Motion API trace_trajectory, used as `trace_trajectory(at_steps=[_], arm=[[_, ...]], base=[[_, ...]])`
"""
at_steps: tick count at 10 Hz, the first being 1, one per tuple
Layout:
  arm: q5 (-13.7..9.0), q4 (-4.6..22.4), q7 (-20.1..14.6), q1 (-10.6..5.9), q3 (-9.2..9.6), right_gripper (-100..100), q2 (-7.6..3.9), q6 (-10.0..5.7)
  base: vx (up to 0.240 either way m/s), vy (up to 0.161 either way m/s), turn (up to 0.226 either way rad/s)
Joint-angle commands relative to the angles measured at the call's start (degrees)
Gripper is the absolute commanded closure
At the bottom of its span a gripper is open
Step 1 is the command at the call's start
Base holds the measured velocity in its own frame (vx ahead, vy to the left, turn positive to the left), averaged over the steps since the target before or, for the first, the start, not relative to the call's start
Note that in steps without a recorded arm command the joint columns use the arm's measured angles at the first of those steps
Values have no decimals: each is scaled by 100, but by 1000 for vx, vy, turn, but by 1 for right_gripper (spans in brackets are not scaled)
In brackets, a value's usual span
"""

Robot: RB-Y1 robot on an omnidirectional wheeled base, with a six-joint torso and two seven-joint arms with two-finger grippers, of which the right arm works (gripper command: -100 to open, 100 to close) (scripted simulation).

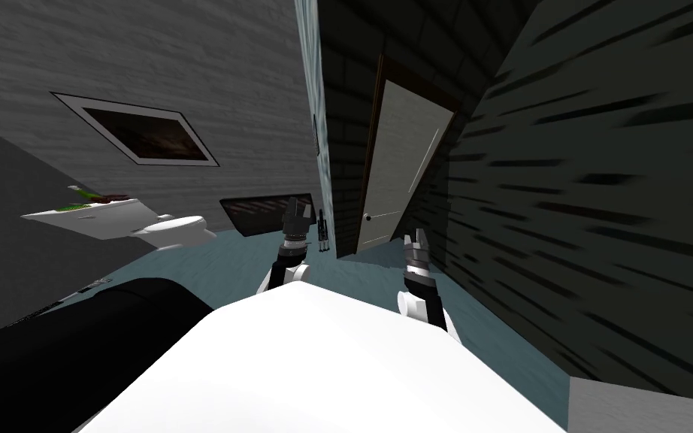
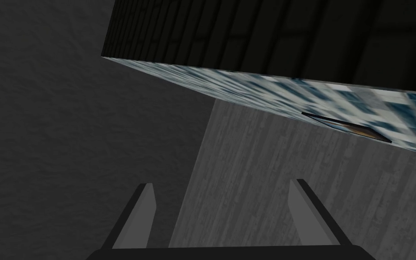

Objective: Pull the door open

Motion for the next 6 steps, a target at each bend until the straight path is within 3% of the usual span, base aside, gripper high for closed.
trace_trajectory(at_steps=[1, 6], arm=[[102, 214, 178, -71, -20, -100, -52, -74], [484, 882, 792, -246, -11, -100, -146, -306]], base=[[96, -36, 6], [100, -38, 9]])
